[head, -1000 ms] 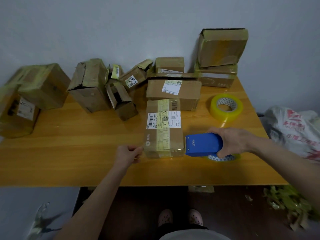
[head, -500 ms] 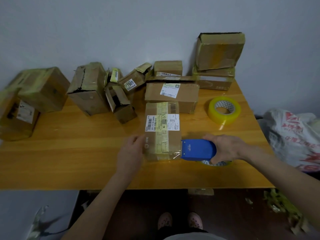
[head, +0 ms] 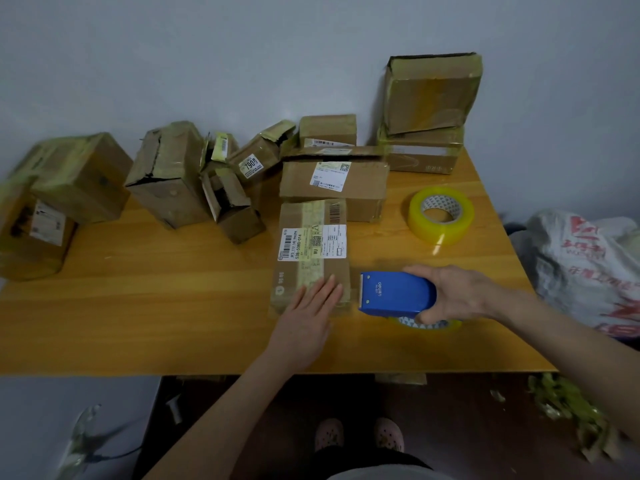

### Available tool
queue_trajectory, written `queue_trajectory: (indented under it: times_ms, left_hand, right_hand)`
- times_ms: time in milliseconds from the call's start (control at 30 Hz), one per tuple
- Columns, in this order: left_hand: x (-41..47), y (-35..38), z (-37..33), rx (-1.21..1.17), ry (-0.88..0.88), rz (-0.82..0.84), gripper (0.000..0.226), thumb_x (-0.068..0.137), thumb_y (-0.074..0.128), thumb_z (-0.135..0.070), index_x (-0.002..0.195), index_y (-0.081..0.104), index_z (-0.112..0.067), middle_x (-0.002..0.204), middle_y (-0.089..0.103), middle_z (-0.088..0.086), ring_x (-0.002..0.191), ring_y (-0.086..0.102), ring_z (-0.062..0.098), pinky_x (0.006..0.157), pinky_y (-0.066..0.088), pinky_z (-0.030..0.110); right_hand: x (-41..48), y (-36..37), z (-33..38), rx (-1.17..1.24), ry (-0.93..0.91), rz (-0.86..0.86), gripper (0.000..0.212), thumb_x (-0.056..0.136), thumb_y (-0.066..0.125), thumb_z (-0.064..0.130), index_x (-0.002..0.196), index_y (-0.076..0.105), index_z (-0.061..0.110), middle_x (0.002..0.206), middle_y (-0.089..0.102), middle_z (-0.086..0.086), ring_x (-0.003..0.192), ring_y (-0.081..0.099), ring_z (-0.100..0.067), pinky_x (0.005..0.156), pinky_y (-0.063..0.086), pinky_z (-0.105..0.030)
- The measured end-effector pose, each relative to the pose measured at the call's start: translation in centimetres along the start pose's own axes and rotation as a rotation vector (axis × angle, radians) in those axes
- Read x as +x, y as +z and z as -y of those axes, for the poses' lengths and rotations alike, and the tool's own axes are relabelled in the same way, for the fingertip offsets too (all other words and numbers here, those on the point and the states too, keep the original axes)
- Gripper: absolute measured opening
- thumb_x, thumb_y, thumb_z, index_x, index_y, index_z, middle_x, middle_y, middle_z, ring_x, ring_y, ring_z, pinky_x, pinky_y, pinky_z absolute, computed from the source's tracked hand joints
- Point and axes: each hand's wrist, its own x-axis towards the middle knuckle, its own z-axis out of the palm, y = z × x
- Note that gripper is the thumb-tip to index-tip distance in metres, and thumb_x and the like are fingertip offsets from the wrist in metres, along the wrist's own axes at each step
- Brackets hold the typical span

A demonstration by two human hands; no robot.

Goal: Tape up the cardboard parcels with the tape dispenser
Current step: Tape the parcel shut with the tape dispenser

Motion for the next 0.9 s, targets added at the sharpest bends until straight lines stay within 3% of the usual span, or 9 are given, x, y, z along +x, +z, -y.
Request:
queue_trajectory:
  times_ms: [167, 333, 533, 800, 900]
  left_hand:
    - [0.0, 0.0, 0.1, -0.005, 0.004, 0.005, 0.065, 0.102, 0.025, -0.037, 0.144, -0.024, -0.028, 0.153, -0.027, -0.009, 0.136, -0.034, 0.006, 0.115, -0.017, 0.032]
    - [0.0, -0.1, 0.3, -0.019, -0.003, -0.014, 0.065, 0.102, 0.028, -0.035, 0.144, -0.022, -0.030, 0.153, -0.025, -0.011, 0.137, -0.031, 0.006, 0.117, -0.014, 0.032]
    - [-0.1, -0.5, 0.2, -0.049, 0.001, -0.028, 0.065, 0.102, 0.029, -0.035, 0.144, -0.019, -0.031, 0.153, -0.023, -0.012, 0.139, -0.027, 0.006, 0.115, -0.017, 0.030]
    - [-0.2, -0.6, 0.3, -0.072, 0.026, -0.051, 0.065, 0.102, 0.033, -0.033, 0.145, -0.016, -0.031, 0.154, -0.020, -0.010, 0.142, -0.021, 0.009, 0.115, -0.015, 0.030]
    - [-0.2, -0.4, 0.2, -0.057, 0.024, -0.051, 0.065, 0.102, 0.031, -0.036, 0.144, -0.018, -0.033, 0.153, -0.023, -0.010, 0.141, -0.025, 0.009, 0.115, -0.015, 0.031]
  right_hand:
    - [0.0, 0.1, -0.3, 0.035, -0.020, 0.021, 0.084, 0.067, 0.072, 0.048, 0.138, 0.029, 0.048, 0.106, 0.058, 0.013, 0.096, 0.056, -0.014, 0.082, 0.053, -0.039]
    - [-0.6, -1.0, -1.2, -0.055, 0.014, 0.034, 0.082, 0.068, 0.071, 0.046, 0.139, 0.030, 0.045, 0.104, 0.058, 0.012, 0.092, 0.056, -0.013, 0.071, 0.048, -0.030]
    - [-0.9, -1.3, -1.1, -0.056, 0.050, 0.077, 0.083, 0.068, 0.072, 0.045, 0.140, 0.030, 0.044, 0.102, 0.058, 0.010, 0.093, 0.056, -0.014, 0.080, 0.054, -0.039]
    - [-0.2, -1.1, 0.4, -0.235, 0.091, 0.123, 0.073, 0.070, 0.067, 0.052, 0.135, 0.033, 0.044, 0.098, 0.059, 0.009, 0.091, 0.058, -0.018, 0.076, 0.054, -0.038]
    - [1.0, -0.9, 1.9, -0.307, 0.096, 0.142, 0.069, 0.068, 0.064, 0.058, 0.130, 0.037, 0.044, 0.095, 0.058, 0.009, 0.087, 0.054, -0.018, 0.066, 0.046, -0.032]
